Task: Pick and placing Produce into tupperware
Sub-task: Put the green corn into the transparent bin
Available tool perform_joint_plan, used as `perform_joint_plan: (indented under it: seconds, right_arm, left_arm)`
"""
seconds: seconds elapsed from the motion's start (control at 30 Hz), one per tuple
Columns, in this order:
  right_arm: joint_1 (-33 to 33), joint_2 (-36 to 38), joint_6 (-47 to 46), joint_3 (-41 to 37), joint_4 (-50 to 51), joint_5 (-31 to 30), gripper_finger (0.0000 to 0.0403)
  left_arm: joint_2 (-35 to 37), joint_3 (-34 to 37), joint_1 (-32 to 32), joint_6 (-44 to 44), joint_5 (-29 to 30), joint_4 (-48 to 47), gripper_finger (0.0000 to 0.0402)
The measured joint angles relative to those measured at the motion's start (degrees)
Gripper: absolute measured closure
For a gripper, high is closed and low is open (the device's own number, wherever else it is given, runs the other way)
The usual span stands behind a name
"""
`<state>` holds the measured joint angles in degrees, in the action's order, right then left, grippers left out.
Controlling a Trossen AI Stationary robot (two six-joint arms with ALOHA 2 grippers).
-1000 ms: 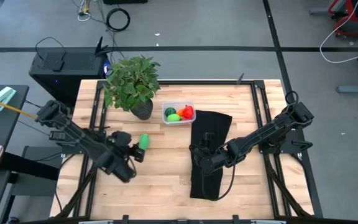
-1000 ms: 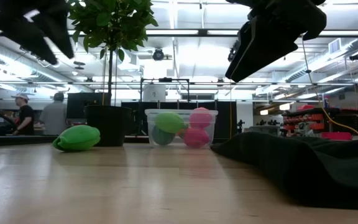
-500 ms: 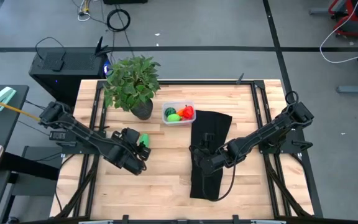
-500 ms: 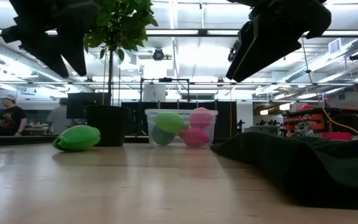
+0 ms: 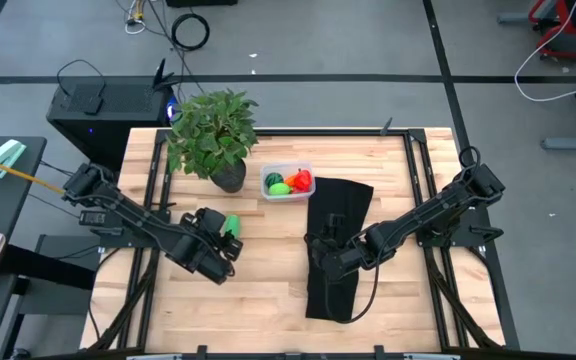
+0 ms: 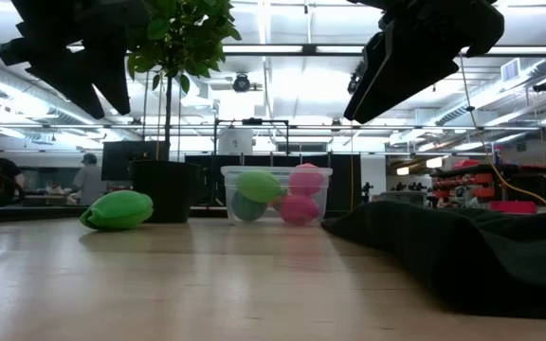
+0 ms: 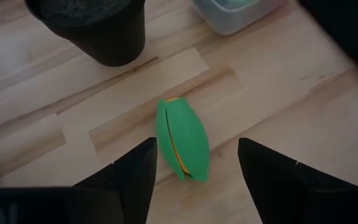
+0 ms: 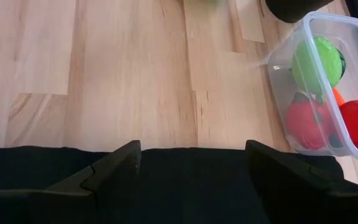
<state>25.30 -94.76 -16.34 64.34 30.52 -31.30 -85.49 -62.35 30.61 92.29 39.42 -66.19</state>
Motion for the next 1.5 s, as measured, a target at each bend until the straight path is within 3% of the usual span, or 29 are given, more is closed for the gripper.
perform_joint_plan:
  seconds: [0.57,0.83,1.03,1.27,1.5]
  right_arm:
    - [0.0,0.0,-0.1,0.0,-0.6,0.0,0.0108]
    - [0.0,0.0,-0.5,0.0,-0.6,0.0,0.0108]
    - [0.0,0.0,-0.7,0.0,-0.6,0.0,0.0108]
    - [0.0,0.0,-1.4,0.0,-0.6,0.1,0.0108]
    - [0.0,0.0,-1.4,0.0,-1.1,0.1,0.0108]
  left_arm:
    - [0.0,0.0,-1.0,-2.9,0.0,0.0,0.0180]
    - [0.0,0.0,-4.6,-4.8,-3.8,-0.4,0.0130]
    - [-0.5,1.6,-5.1,-1.0,-2.6,-0.2,0.0089]
    - [-1.0,10.5,-4.9,1.3,-2.7,10.9,0.0064]
    - [-1.0,11.0,-5.1,-1.2,-2.2,16.4,0.0060]
